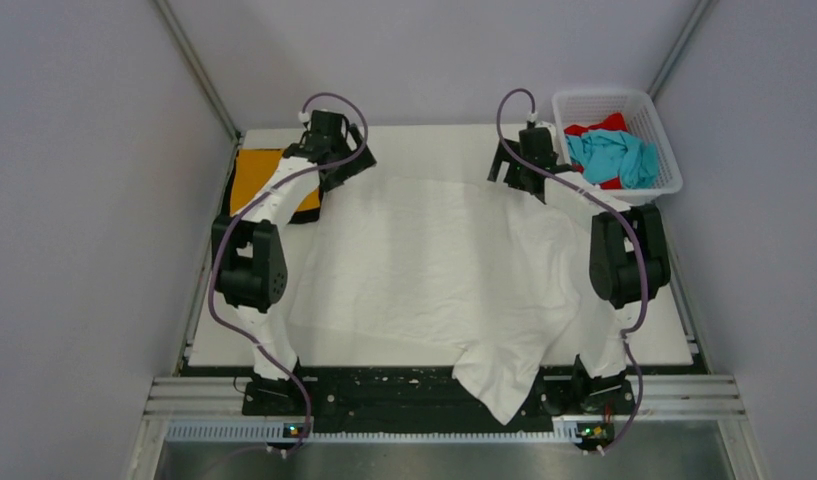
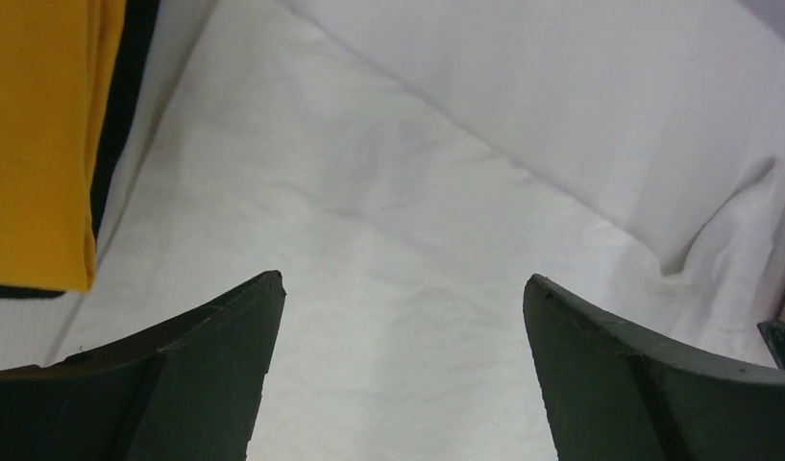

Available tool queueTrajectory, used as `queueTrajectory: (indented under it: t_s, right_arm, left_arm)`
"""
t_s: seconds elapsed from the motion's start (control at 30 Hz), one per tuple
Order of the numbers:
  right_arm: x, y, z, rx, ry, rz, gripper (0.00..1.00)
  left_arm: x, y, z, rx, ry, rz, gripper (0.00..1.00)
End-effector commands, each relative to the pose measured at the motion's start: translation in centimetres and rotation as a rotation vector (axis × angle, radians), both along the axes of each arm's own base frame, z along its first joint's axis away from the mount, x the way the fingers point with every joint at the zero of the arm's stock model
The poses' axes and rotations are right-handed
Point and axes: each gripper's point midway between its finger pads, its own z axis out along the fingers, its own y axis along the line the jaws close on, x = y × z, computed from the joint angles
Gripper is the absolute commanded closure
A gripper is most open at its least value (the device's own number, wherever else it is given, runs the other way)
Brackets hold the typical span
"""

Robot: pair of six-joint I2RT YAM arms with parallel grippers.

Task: Fold and stack the t-shirts
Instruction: Flatten out the tshirt

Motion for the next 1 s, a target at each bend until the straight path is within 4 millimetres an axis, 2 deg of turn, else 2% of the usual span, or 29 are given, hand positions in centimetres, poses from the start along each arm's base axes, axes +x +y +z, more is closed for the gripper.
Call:
queueTrajectory:
  t_s: [0.0,0.1,0.2,0.4,0.53,0.8,0.87,0.97]
  right_arm:
    - [-1.5,2.7,-1.5,0.164,0.055,0.067,0.01]
    - [-1.3,3.9,-2.7,0.226,0.066,0.097,0.01]
    - [0.1,4.1,-3.6,0.242,0.029,0.076,0.01]
    - [2.8,4.8,-5.2,0.289,-0.046,0.062,0.01]
    - [4.0,5.0,-5.9,0.311,-0.082,0.041,0.01]
    - [7.1,6.2,-3.9,0.396,-0.267,0.053,0.01]
    - [8.2,7.0,-2.8,0.4,-0.306,0.073,0.01]
    - [9.9,8.7,-2.3,0.366,-0.328,0.117,0.01]
  left_arm:
    - [-4.2,-1.4,-1.4,0.025,0.029,-0.098,0.01]
    - [-6.6,-2.0,-4.0,-0.009,0.086,-0.127,0.01]
    - [-8.2,-1.9,-6.5,-0.028,0.129,-0.117,0.01]
    - [-9.9,-1.6,-9.5,-0.031,0.199,-0.099,0.01]
    - [-10.3,-0.8,-10.5,-0.005,0.227,-0.075,0.01]
    - [-11.4,0.0,-11.6,0.025,0.283,-0.067,0.01]
    - [-11.6,0.2,-11.7,0.029,0.29,-0.068,0.01]
    - [-11.5,0.2,-11.5,0.032,0.287,-0.073,0.01]
